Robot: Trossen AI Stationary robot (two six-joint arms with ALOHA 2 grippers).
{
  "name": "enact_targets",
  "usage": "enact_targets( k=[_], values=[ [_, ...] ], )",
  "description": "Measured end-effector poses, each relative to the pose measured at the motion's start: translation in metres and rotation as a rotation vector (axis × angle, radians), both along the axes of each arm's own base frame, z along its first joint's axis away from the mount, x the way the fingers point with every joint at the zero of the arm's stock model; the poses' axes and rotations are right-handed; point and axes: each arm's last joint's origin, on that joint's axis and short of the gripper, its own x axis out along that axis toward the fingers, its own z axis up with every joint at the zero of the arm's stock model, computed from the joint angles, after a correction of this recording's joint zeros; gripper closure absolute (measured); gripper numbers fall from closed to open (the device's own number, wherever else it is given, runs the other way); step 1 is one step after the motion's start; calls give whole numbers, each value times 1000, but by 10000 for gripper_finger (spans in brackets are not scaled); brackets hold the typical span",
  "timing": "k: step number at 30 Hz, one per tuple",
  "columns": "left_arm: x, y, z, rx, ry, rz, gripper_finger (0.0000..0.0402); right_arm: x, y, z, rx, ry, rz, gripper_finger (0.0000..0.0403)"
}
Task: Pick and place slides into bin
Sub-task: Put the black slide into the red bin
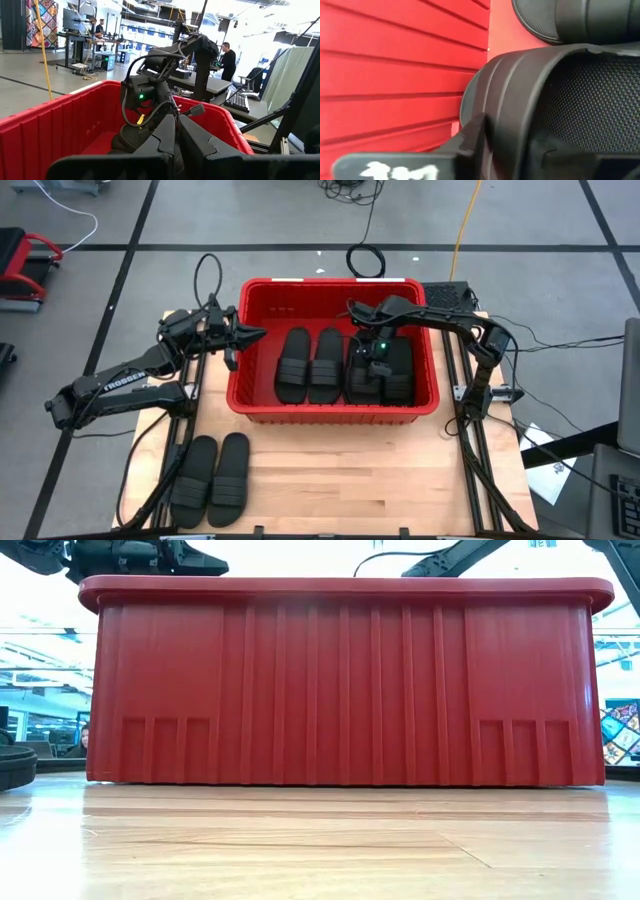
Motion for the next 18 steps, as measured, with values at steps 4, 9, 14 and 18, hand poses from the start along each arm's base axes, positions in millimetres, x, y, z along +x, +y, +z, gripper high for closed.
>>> enact_targets(
  k=[4,9,14,18],
  values=[
    [0,0,-2,-12,17,0,397,2,0,3,1,6,-17,288],
    [0,0,-3,-20,29,-1,393,4,-2,8,-25,8,-24,253],
    [0,0,-3,-21,28,-2,381,7,-5,21,-88,14,-28,223],
    [0,0,-2,-15,20,-2,385,14,-11,48,-177,-12,-50,207]
  ],
)
